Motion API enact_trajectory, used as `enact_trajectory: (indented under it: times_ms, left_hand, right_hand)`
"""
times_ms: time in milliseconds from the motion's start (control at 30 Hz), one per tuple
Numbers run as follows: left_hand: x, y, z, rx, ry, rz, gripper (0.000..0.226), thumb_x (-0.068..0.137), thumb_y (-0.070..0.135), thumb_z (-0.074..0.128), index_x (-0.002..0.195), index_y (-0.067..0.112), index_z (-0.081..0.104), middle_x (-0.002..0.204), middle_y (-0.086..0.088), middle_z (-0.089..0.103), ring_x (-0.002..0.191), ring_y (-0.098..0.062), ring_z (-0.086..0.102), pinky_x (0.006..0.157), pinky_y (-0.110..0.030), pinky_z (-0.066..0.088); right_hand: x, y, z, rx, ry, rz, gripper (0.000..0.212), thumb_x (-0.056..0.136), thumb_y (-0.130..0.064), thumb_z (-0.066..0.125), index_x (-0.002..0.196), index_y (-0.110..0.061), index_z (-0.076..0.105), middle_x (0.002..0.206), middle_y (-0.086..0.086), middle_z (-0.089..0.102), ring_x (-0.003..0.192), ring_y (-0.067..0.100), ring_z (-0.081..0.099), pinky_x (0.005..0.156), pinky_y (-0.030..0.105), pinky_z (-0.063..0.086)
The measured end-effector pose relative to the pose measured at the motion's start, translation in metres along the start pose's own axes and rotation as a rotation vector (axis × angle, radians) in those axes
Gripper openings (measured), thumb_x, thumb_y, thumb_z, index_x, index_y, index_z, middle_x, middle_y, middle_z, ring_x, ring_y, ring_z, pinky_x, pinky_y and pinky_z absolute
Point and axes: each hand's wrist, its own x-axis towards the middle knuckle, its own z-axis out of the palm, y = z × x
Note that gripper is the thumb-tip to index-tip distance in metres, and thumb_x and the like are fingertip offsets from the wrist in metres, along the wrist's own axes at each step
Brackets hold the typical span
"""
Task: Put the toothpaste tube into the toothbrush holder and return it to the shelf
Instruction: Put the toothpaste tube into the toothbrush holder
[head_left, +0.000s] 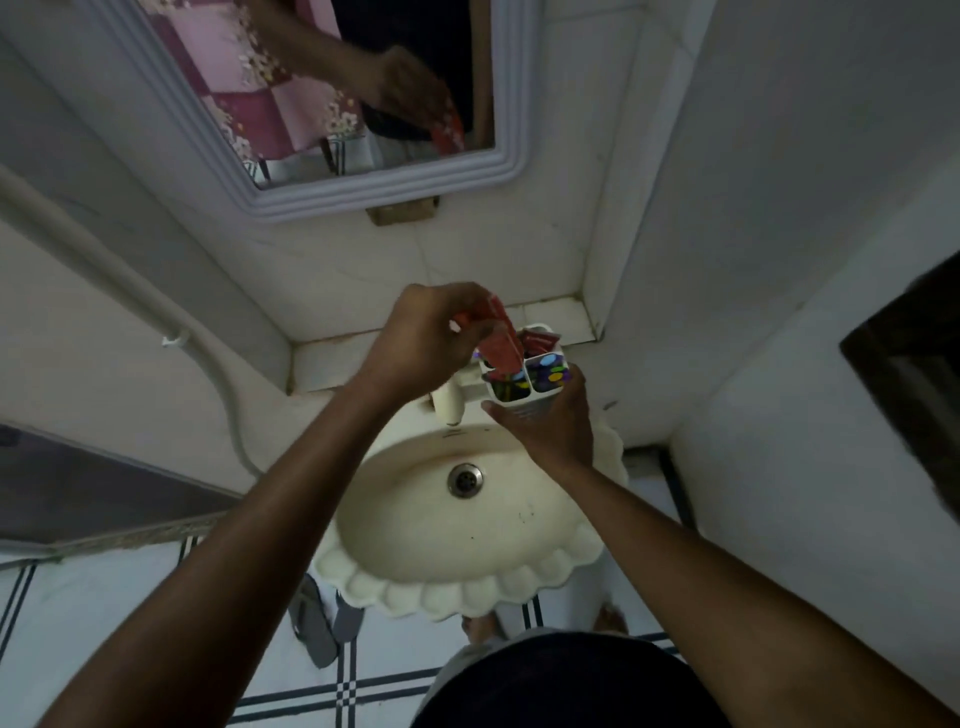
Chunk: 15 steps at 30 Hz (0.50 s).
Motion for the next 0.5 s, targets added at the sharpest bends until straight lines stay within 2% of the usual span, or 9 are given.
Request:
enact_trajectory:
  times_ms: [133, 233, 333, 400, 433, 500]
  left_hand:
    - [-0.004, -0.003, 0.037, 0.051, -0.096, -0.041, 0.010, 0.095, 0.020, 0.077, 0.103, 0.016, 0.082, 0.090, 0.003, 0.082, 0.080, -0.016, 0.075, 0.078, -0.039, 0.061]
    - [0.000, -0.004, 0.051, 0.175, -0.178, -0.104, 0.011, 0.095, 0.018, 0.071, 0.100, 0.015, 0.080, 0.087, -0.002, 0.079, 0.078, -0.025, 0.072, 0.074, -0.041, 0.058]
    - [0.005, -0.008, 0.063, 0.292, -0.290, -0.165, 0.015, 0.097, 0.021, 0.067, 0.105, 0.014, 0.077, 0.094, -0.009, 0.078, 0.086, -0.032, 0.072, 0.076, -0.042, 0.057]
    - [0.002, -0.013, 0.072, 0.398, -0.407, -0.178, 0.022, 0.101, 0.024, 0.065, 0.119, 0.018, 0.077, 0.112, -0.011, 0.078, 0.104, -0.033, 0.072, 0.086, -0.039, 0.055]
    - [0.000, -0.016, 0.076, 0.467, -0.454, -0.157, 0.028, 0.102, 0.023, 0.064, 0.127, 0.019, 0.075, 0.126, -0.009, 0.075, 0.117, -0.031, 0.069, 0.099, -0.041, 0.050]
    - [-0.004, -0.022, 0.080, 0.527, -0.448, -0.111, 0.036, 0.101, 0.023, 0.063, 0.136, 0.021, 0.071, 0.141, -0.005, 0.068, 0.137, -0.028, 0.058, 0.123, -0.056, 0.029]
  right_hand:
    - [0.002, 0.002, -0.004, -0.024, -0.028, -0.007, 0.143, 0.045, -0.092, 0.092, 0.160, -0.029, 0.034, 0.149, -0.003, 0.059, 0.136, 0.023, 0.063, 0.105, 0.046, 0.061]
    - [0.003, 0.005, -0.006, -0.021, -0.019, -0.014, 0.142, 0.047, -0.092, 0.091, 0.161, -0.029, 0.034, 0.149, -0.003, 0.059, 0.137, 0.023, 0.062, 0.104, 0.047, 0.061]
    - [0.002, 0.007, -0.006, -0.017, -0.020, -0.029, 0.140, 0.049, -0.093, 0.091, 0.160, -0.030, 0.034, 0.148, -0.004, 0.059, 0.135, 0.023, 0.063, 0.102, 0.049, 0.062]
    - [0.002, 0.007, -0.007, -0.015, -0.024, -0.040, 0.137, 0.052, -0.090, 0.092, 0.161, -0.030, 0.033, 0.149, -0.002, 0.059, 0.135, 0.024, 0.062, 0.101, 0.049, 0.062]
    - [0.002, 0.007, -0.007, -0.018, -0.028, -0.043, 0.136, 0.054, -0.088, 0.092, 0.161, -0.030, 0.032, 0.150, -0.002, 0.058, 0.135, 0.024, 0.061, 0.101, 0.049, 0.062]
    - [0.002, 0.008, -0.006, -0.020, -0.035, -0.043, 0.136, 0.055, -0.088, 0.092, 0.161, -0.031, 0.030, 0.151, -0.002, 0.058, 0.136, 0.025, 0.062, 0.101, 0.050, 0.062]
